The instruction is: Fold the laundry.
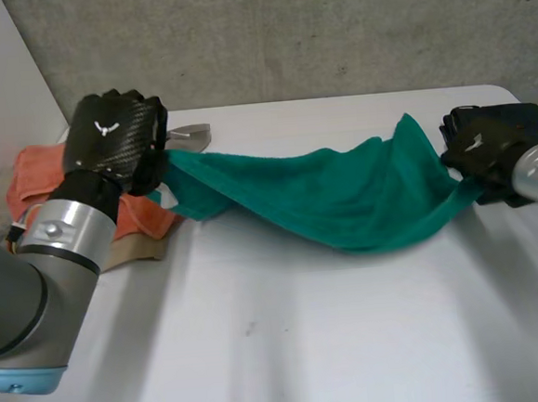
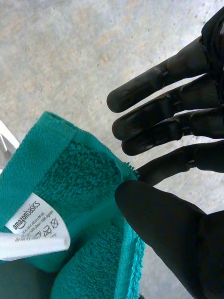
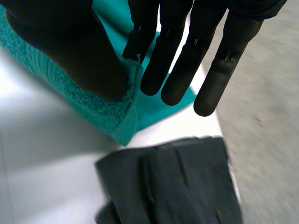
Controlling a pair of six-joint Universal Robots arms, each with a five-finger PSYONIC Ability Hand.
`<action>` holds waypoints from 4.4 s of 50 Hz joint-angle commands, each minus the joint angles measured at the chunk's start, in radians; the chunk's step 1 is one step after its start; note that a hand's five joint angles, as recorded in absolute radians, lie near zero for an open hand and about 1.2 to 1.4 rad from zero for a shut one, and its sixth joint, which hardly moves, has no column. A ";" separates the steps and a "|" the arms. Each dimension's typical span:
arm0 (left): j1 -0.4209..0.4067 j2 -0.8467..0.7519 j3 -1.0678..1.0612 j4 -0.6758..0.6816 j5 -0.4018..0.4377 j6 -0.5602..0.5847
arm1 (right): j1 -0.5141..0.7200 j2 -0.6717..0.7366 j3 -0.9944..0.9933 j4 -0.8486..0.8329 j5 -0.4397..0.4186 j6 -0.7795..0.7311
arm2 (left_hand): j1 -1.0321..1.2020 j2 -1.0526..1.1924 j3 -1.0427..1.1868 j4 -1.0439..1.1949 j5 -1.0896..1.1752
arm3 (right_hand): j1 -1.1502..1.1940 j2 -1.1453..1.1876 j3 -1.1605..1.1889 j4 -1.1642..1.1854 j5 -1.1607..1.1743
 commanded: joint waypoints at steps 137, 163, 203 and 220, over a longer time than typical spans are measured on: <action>-0.026 -0.192 0.148 -0.242 0.036 0.155 | -0.228 -0.175 0.286 -0.313 0.211 0.165 | -0.971 -1.015 -1.012 -1.018 -0.959 | 0.275 0.219 0.211 0.200 0.225; -0.040 -0.192 0.160 -0.210 0.034 0.127 | 0.657 0.069 0.243 -0.495 0.131 0.113 | -0.968 -1.012 -1.009 -1.015 -0.956 | -0.561 -0.616 -0.625 -0.636 -0.611; -0.242 -0.434 0.457 -0.325 -0.150 0.115 | 0.415 -0.192 0.431 -0.609 0.332 0.385 | -0.971 -1.015 -1.012 -1.018 -0.959 | 0.275 0.219 0.211 0.200 0.225; -0.170 -0.307 0.302 -0.308 -0.216 0.106 | 0.696 0.060 0.236 -0.429 0.151 0.427 | -0.977 -1.021 -1.018 -1.024 -0.965 | -0.888 -0.944 -0.952 -0.963 -0.938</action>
